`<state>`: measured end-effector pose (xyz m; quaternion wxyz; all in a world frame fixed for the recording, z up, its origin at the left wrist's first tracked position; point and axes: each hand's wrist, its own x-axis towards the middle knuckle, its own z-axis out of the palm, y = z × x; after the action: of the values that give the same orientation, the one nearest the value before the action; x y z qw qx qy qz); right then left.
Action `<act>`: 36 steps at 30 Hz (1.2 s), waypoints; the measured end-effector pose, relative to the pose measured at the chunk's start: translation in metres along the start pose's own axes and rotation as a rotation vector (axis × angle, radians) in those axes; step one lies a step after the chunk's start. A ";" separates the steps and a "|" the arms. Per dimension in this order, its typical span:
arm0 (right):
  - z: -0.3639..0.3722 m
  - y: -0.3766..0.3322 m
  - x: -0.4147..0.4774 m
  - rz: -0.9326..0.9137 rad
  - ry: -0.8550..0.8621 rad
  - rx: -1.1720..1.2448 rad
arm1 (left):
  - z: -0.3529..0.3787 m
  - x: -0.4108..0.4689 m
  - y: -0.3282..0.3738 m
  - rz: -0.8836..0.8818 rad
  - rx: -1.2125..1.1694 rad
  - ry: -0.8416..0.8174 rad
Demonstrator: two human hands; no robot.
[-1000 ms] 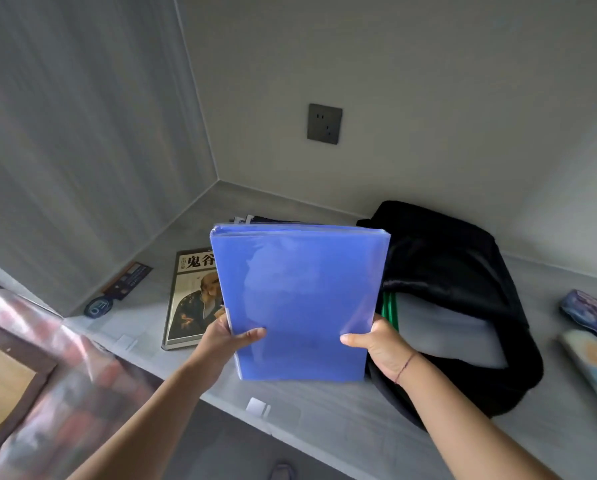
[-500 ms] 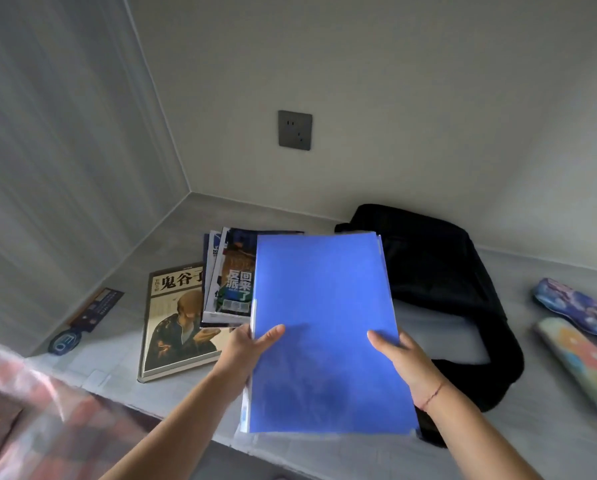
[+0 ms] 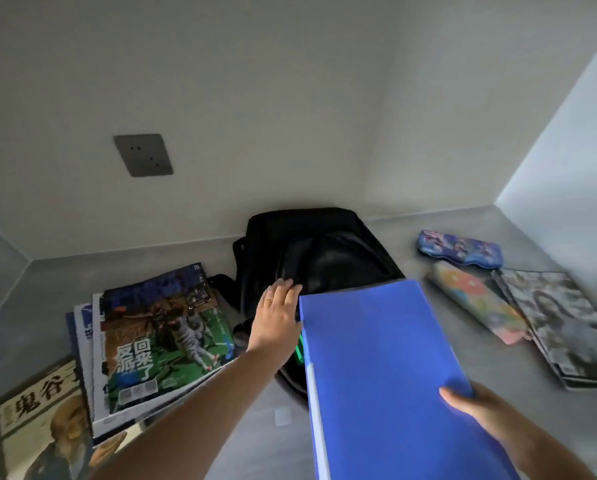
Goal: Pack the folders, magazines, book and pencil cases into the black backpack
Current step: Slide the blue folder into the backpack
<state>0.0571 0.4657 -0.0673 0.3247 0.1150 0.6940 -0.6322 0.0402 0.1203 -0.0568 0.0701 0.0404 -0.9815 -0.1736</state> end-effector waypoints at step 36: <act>-0.026 -0.014 0.018 0.174 -0.317 0.094 | 0.019 0.109 0.004 0.070 0.332 -0.232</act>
<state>0.0275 0.4838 -0.0667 0.4776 0.0885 0.5914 -0.6437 -0.0703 0.1192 -0.0592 -0.0453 -0.0030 -0.9989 -0.0105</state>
